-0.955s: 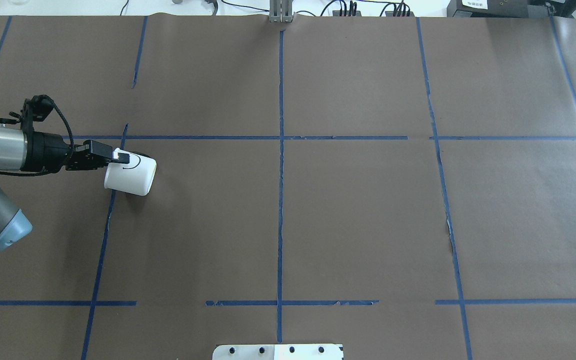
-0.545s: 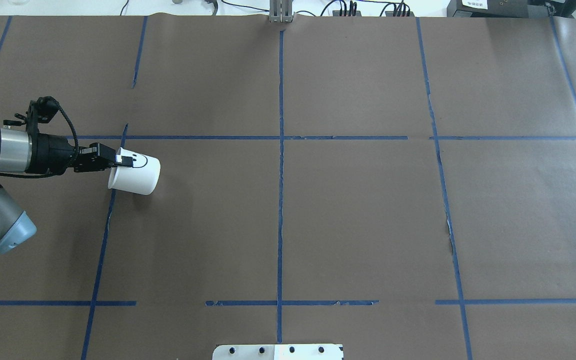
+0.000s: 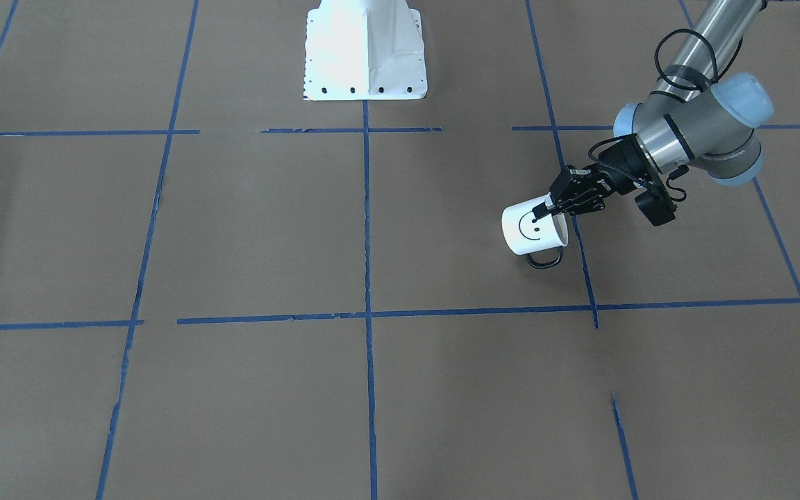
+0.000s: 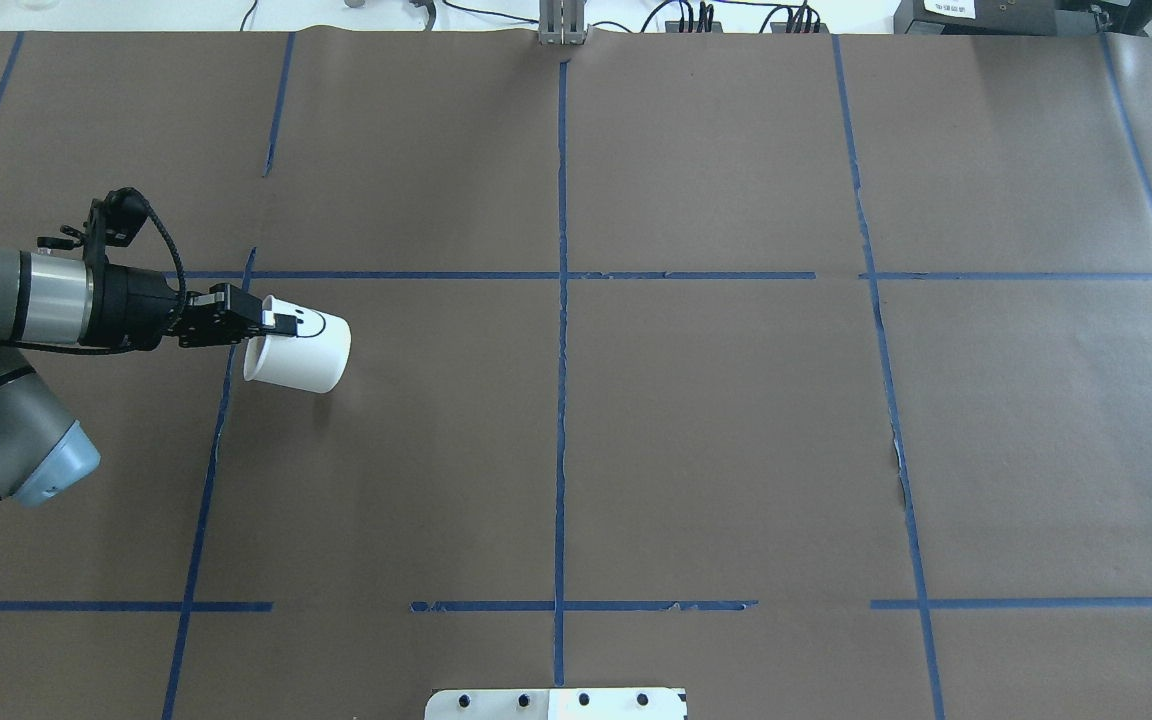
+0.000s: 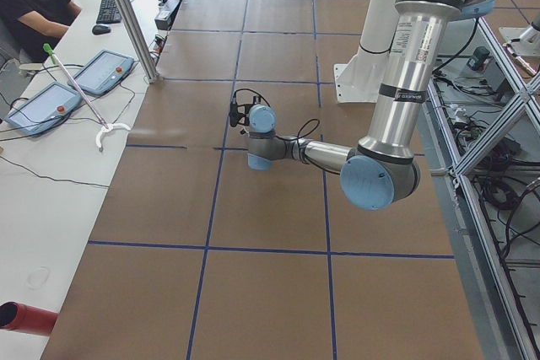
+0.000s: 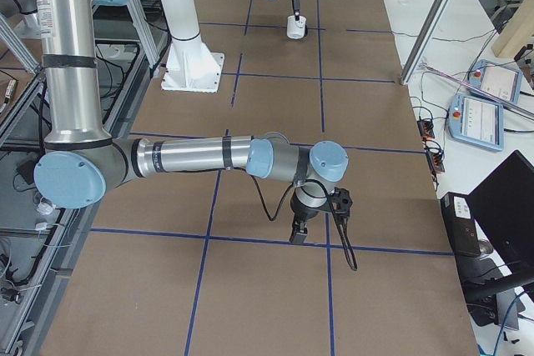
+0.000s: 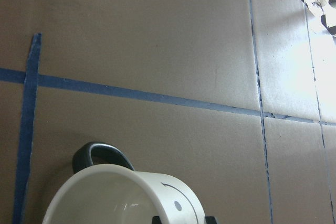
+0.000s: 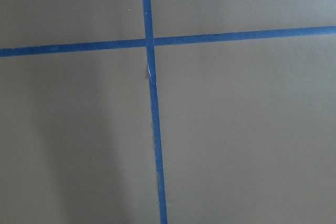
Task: Flip mug
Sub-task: 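Swing the held mug toward the table center, rotating it upright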
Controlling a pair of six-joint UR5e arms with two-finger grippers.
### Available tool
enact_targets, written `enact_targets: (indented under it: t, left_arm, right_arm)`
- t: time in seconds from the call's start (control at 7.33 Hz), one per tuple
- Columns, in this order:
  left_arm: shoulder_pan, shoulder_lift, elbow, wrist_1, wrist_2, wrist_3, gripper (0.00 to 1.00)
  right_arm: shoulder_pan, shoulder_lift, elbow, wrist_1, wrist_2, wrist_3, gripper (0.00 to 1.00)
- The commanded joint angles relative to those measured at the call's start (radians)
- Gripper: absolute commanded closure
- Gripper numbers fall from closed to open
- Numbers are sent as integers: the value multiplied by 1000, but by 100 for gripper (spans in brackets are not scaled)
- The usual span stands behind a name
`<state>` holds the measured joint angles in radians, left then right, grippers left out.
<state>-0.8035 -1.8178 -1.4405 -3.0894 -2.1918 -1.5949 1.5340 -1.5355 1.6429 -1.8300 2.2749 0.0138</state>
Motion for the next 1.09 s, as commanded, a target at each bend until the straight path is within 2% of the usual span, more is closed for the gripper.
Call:
enact_targets:
  t: [0.0,0.27,0.55,0.95]
  left_arm:
    - [1,-58,-55,137,0,-5,100]
    - [42,-162,-134,419,4,-2,100]
    - [67,-254,-152,634,18,7,100]
    - [128,-415,-162,977,130,68,100]
  right_arm:
    - [0,0,0,0,0,0,0]
    - [0,0,0,0,0,0,0]
    - [0,0,0,0,0,0,0]
    - [0,0,0,0,0,0,0]
